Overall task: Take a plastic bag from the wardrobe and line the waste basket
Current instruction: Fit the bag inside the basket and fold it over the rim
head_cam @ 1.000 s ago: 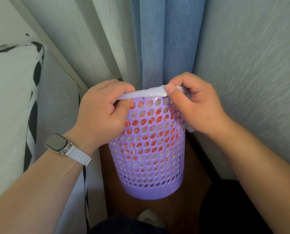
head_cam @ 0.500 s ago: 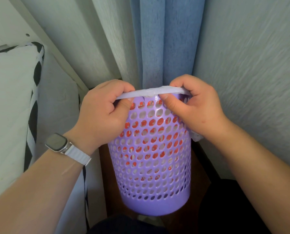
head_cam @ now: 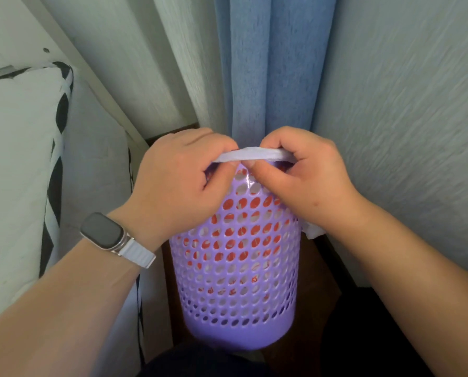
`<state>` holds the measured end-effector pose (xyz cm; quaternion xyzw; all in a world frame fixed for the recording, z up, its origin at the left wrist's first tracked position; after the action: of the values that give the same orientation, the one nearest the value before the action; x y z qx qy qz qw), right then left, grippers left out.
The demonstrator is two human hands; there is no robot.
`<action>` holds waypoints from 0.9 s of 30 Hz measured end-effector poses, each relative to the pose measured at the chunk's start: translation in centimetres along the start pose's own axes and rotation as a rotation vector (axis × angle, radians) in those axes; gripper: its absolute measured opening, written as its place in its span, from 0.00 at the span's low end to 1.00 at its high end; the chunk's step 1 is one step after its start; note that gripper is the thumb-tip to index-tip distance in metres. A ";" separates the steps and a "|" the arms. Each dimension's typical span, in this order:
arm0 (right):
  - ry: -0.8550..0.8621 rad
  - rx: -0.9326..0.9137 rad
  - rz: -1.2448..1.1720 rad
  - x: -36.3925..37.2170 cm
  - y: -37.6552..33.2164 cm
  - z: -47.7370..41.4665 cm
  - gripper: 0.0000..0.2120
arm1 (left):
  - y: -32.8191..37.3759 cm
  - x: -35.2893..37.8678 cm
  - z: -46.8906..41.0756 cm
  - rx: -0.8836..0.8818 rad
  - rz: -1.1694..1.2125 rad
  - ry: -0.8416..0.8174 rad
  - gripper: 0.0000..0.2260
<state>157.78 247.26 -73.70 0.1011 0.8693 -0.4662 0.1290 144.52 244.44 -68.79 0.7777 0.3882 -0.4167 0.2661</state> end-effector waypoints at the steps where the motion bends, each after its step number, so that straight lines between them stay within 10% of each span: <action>1: -0.031 -0.028 0.005 0.0 -0.2 -0.1 0.08 | -0.1 0.1 0.1 -0.001 -0.003 -0.009 0.09; 27: -0.011 -0.085 -0.011 -2.1 0.7 -1.1 0.10 | -3.9 -0.2 1.0 -0.244 0.272 0.092 0.09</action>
<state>159.86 248.48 -73.00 0.0882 0.8882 -0.4300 0.1355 140.81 245.76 -69.50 0.8034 0.3389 -0.2906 0.3941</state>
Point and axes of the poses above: each hand's wrist, its own z-axis away from the middle knuckle, its own x-axis out of the palm, y = z × x, the point moved 9 cm from there along -z, towards the middle knuckle, and after that the axes turned 6 degrees about -z, right-handed, at the moved point
